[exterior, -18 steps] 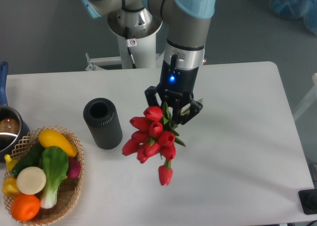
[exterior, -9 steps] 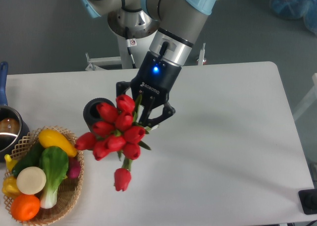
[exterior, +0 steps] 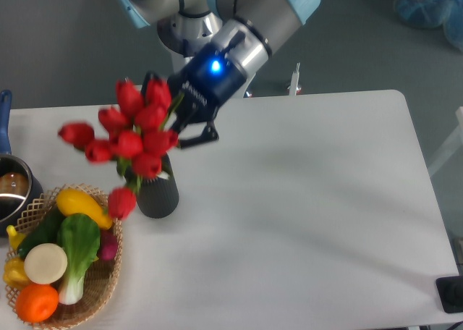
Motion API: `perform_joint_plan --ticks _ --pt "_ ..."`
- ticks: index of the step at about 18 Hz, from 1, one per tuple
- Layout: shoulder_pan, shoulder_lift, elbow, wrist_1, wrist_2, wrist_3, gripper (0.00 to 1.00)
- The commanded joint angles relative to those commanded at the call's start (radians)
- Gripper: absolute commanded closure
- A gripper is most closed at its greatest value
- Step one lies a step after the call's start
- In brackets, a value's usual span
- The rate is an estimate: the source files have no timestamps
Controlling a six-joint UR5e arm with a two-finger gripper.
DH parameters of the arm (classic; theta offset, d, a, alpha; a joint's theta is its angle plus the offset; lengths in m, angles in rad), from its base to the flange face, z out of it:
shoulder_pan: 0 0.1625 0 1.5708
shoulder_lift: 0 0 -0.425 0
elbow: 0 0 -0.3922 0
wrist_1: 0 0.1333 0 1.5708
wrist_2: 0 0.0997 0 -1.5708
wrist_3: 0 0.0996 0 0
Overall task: Insert the flowers into the vase
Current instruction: 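Lower the tulip stems down into the black vase opening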
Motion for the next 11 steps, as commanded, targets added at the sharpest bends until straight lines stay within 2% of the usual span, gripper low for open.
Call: perform_joint_plan --ticks 2,5,11 --pt "0.006 0.006 -0.054 0.0 -0.026 0.078 1.0" --pt "0.003 -0.006 -0.088 -0.002 -0.077 0.16 1.0" --pt "0.008 0.009 -0.152 -0.002 -0.078 0.163 1.0"
